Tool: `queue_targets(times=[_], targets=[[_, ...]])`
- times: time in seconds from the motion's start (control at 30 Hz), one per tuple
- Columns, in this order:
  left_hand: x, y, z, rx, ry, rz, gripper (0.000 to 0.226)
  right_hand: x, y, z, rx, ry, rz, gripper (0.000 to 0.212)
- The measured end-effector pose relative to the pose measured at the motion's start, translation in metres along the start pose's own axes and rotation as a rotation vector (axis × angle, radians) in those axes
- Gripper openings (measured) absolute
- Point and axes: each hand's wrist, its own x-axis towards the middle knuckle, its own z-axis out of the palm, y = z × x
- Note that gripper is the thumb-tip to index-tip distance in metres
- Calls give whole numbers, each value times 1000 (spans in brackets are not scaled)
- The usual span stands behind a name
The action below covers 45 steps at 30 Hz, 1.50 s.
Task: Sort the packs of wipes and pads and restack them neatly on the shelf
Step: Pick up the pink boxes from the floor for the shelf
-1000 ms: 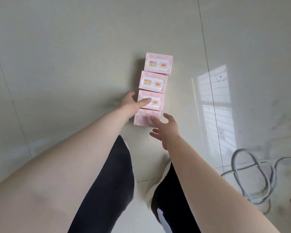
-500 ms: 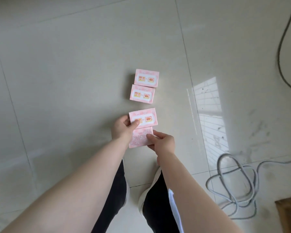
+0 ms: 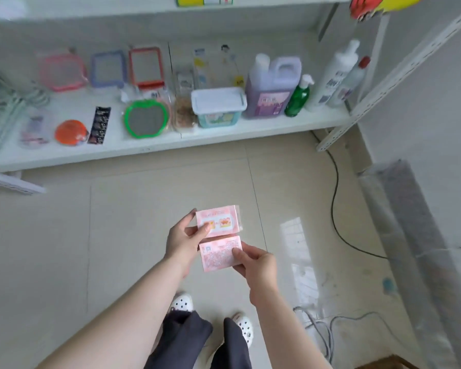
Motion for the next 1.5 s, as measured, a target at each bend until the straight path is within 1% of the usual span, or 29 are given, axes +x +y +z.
queue_targets(times=[0.07,0.17,0.3,0.47,0.5,0.6,0.73,0.83,0.97,1.1,1.17,1.2,1.3,1.5], targets=[[-24,60,-12,-18,-3,47,60,-33,-49,19,-11,-12,-49,18],[-51,133,-29,-27,29,121,58,-73,-112,46,-59,16,-109,16],[-86,202,-46,-51,75,198,53,-119,-174,71,-61,14,-185,17],[-129,262,-67,-91,120,312,45,-161,-225,88,-47,-68,-272,23],[-135,269,-73,-101,122,318,43,-167,-233,92,-61,-88,-278,25],[-145,287,-93,-203,132,287,49,-179,-251,104,-80,-188,-291,27],[-149,313,-128,-305,143,273,51,-183,-271,131,-137,-237,-315,26],[-138,338,-155,-321,149,294,46,-182,-288,162,-132,-272,-327,18],[-105,375,-194,-325,198,306,45,-171,-316,213,-111,-289,-329,11],[-65,410,-234,-306,223,304,44,-157,-345,266,-97,-275,-346,16],[-46,427,-248,-284,210,309,43,-147,-358,286,-101,-247,-354,14],[-36,435,-253,-273,200,307,42,-142,-364,293,-94,-228,-353,14],[-8,458,-260,-225,189,295,41,-127,-382,303,-32,-164,-353,28],[47,483,-249,-143,189,236,32,-91,-413,305,14,-63,-352,29]])
